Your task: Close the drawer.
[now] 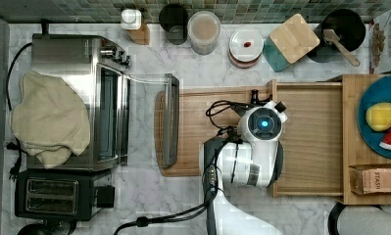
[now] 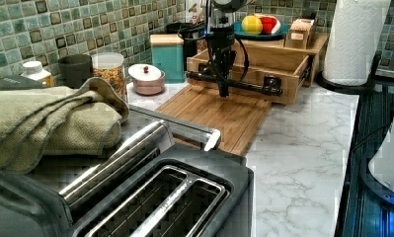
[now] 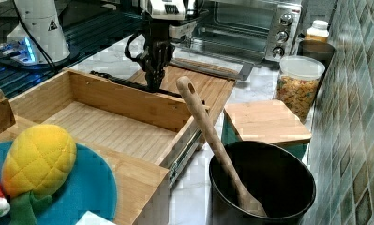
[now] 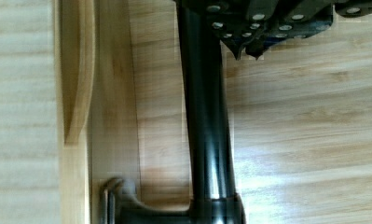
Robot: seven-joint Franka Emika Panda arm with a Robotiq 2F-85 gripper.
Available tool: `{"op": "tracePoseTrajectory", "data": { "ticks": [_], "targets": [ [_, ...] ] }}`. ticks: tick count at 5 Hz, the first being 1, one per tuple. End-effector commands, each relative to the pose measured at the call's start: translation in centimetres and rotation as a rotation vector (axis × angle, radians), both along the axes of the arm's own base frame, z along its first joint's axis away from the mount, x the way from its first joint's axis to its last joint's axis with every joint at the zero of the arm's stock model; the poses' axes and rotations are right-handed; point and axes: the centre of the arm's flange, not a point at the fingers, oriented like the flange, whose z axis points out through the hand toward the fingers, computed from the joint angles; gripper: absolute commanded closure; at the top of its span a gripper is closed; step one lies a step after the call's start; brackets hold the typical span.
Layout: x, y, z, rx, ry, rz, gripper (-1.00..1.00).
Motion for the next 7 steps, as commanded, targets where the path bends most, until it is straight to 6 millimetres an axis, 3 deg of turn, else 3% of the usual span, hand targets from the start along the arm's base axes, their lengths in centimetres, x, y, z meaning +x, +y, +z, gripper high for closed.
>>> {"op": "tracePoseTrajectory", "data": {
  "ticks": [1,3,5,7],
  "targets": [
    [-1.0,-14.0,3.5,-0.049,-0.116,0.017,1.00],
    [-3.2,-23.1,7.5,-0.180,-0.117,-0.048,1.00],
    [-5.9,-29.6,8.4,-0.263,-0.181,-0.078,1.00],
    [-6.0,-33.1,10.9,-0.343,-0.146,-0.078,1.00]
  ]
}}
